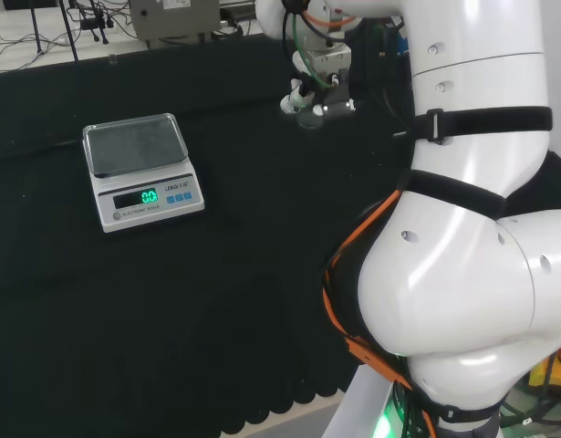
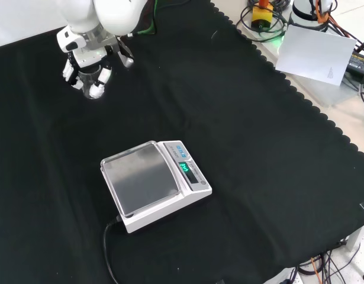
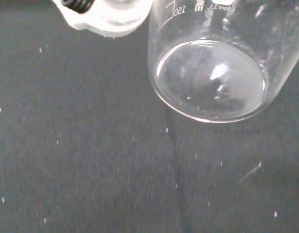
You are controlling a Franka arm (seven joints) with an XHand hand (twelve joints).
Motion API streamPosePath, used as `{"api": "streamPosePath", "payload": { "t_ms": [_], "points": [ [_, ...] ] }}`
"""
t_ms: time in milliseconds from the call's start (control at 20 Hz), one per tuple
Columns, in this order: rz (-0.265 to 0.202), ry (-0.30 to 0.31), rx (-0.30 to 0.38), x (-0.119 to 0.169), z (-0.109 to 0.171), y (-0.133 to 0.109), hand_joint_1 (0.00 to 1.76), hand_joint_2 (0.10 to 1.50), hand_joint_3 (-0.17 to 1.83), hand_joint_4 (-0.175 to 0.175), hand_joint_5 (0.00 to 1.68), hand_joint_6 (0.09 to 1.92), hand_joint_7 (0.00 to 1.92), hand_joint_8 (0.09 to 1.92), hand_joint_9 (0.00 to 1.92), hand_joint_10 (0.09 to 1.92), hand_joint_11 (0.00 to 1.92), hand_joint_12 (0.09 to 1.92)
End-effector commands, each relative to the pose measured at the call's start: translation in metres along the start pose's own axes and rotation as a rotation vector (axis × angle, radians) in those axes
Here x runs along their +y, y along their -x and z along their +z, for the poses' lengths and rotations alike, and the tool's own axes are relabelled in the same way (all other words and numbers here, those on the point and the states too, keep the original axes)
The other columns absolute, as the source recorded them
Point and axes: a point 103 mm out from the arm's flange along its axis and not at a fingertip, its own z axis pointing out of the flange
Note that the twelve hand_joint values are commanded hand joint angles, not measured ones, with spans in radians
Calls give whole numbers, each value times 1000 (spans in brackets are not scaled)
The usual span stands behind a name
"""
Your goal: Put the beaker on the electronic balance.
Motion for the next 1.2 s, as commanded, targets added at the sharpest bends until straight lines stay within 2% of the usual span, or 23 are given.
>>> {"api": "streamPosePath", "payload": {
  "t_ms": [50, 250, 550, 1000, 1150, 1200],
  "points": [
    [-4, 16, -8, -5, -19, -4, 1349, 1173, 44, -175, 763, 1328, 648, 1409, 951, 1237, 1152, 899],
    [-12, 21, -9, -9, -27, -11, 1350, 1173, 41, -175, 766, 1324, 651, 1401, 954, 1235, 1151, 900],
    [-59, 47, -14, -21, -49, -50, 1350, 1173, 37, -175, 769, 1320, 655, 1394, 956, 1233, 1148, 902],
    [-208, 70, -37, -46, -68, -162, 1353, 1170, 30, -175, 780, 1304, 668, 1377, 966, 1221, 1139, 909],
    [-270, 61, -57, -60, -65, -217, 1353, 1170, 29, -175, 782, 1302, 670, 1375, 967, 1220, 1137, 910],
    [-282, 59, -61, -63, -64, -228, 1353, 1170, 29, -175, 782, 1302, 670, 1374, 967, 1219, 1136, 911]
  ]
}}
